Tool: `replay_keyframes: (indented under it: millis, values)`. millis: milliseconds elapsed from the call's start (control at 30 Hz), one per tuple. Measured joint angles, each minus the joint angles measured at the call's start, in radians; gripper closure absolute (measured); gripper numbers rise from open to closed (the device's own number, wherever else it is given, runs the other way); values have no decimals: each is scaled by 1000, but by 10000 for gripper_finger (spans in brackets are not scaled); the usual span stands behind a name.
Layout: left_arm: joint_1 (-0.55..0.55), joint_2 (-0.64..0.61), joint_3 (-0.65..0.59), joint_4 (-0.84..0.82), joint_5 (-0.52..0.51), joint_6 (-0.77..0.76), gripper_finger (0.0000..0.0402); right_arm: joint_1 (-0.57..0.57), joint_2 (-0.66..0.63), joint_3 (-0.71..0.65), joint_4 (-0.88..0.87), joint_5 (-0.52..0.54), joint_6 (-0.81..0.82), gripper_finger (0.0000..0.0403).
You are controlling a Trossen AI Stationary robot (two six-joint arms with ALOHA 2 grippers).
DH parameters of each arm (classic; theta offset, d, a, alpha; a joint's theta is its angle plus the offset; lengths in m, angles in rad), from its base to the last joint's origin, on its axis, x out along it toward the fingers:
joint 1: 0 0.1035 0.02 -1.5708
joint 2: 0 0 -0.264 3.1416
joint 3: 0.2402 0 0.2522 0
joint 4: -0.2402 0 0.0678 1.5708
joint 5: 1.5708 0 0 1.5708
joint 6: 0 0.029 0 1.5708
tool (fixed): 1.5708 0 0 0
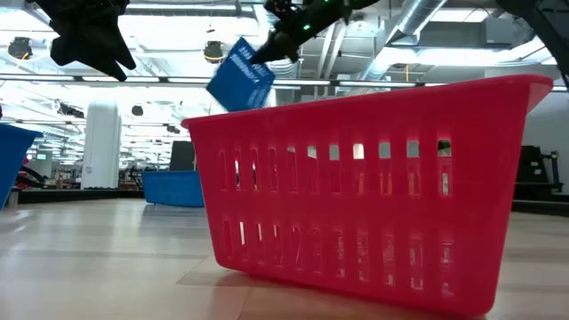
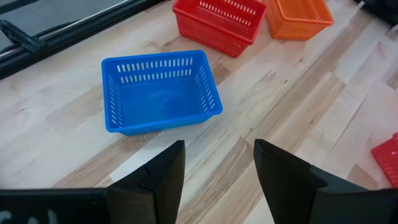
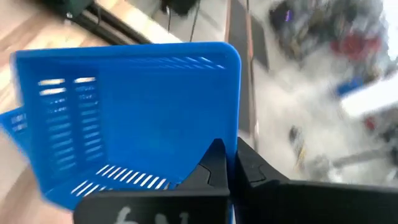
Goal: Stack baskets by color
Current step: Stack the middle blue bin on the top blue bin
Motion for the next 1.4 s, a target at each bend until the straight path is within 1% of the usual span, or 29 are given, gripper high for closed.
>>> replay_keyframes:
  millis: [67,133,400,500,633,767,900,1067,1167,1400]
  values:
    - [0,0,0,0,4,-1,222,10,23,-2,6,-25,-40,400]
    - [0,0,0,0,6,-2,222,22,58,2,51,-30,-69,400]
    - [0,0,0,0,6,-2,222,63,191,103,-26,-27,-201,400]
    - [0,0,0,-1,6,-2,222,75,236,143,-24,-24,-235,400]
    - [0,0,0,-4,6,-2,222,84,277,179,-58,13,-303,400]
    - [0,0,0,-5,12,-2,222,89,291,189,-92,29,-386,398]
    - [0,0,0,-7,15,-2,222,95,291,190,-97,29,-434,396]
    - [0,0,0,-7,15,-2,222,106,279,195,-83,30,-445,397]
    - [0,0,0,-7,15,-2,222,106,279,240,-157,30,-448,396]
    - [0,0,0,-7,15,-2,222,111,278,248,-180,32,-466,396]
